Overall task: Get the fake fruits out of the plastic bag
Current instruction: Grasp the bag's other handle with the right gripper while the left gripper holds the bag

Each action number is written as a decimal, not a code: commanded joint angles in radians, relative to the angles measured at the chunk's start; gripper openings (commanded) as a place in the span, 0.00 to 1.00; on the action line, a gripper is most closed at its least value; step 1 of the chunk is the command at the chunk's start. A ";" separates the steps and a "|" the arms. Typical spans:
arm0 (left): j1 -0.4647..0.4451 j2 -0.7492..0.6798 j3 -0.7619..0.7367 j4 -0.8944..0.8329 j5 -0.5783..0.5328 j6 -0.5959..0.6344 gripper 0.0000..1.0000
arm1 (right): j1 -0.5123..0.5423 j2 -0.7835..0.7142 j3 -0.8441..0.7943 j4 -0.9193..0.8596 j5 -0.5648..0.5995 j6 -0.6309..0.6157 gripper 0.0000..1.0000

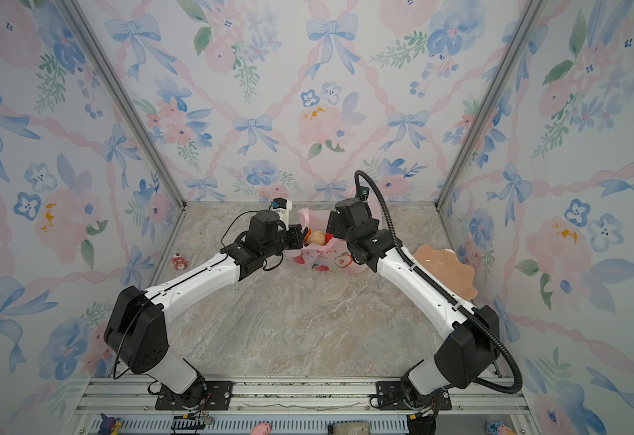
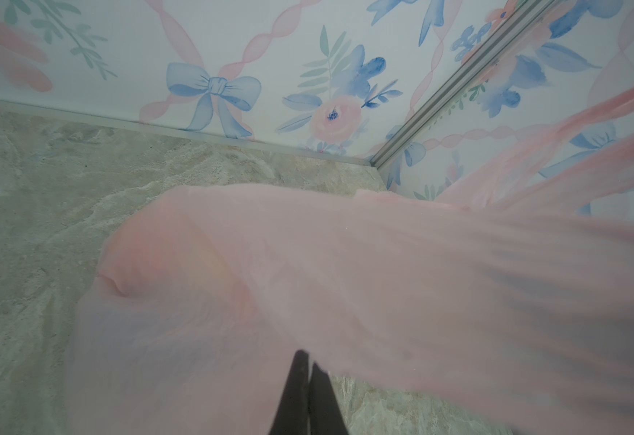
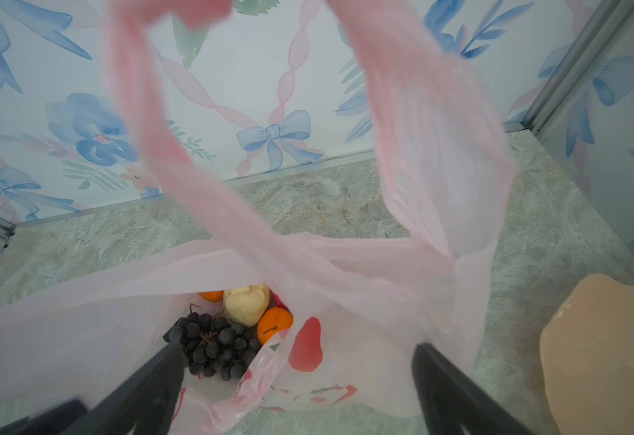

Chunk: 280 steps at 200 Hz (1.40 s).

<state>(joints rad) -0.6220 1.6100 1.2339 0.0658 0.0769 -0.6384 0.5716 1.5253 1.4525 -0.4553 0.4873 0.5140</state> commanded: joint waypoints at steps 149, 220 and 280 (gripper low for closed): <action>-0.033 -0.069 -0.097 0.064 -0.055 -0.053 0.00 | -0.130 0.202 0.204 -0.155 0.094 -0.030 1.00; 0.031 -0.050 -0.105 0.042 -0.030 -0.115 0.00 | -0.172 0.063 0.025 -0.093 -0.010 -0.013 0.18; 0.144 0.040 -0.054 0.107 0.079 -0.207 0.00 | -0.320 0.068 -0.039 0.168 -0.500 0.154 0.00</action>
<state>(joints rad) -0.5106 1.5784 1.1431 0.1299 0.0727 -0.7876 0.3042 1.5368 1.3720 -0.4305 0.2504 0.5587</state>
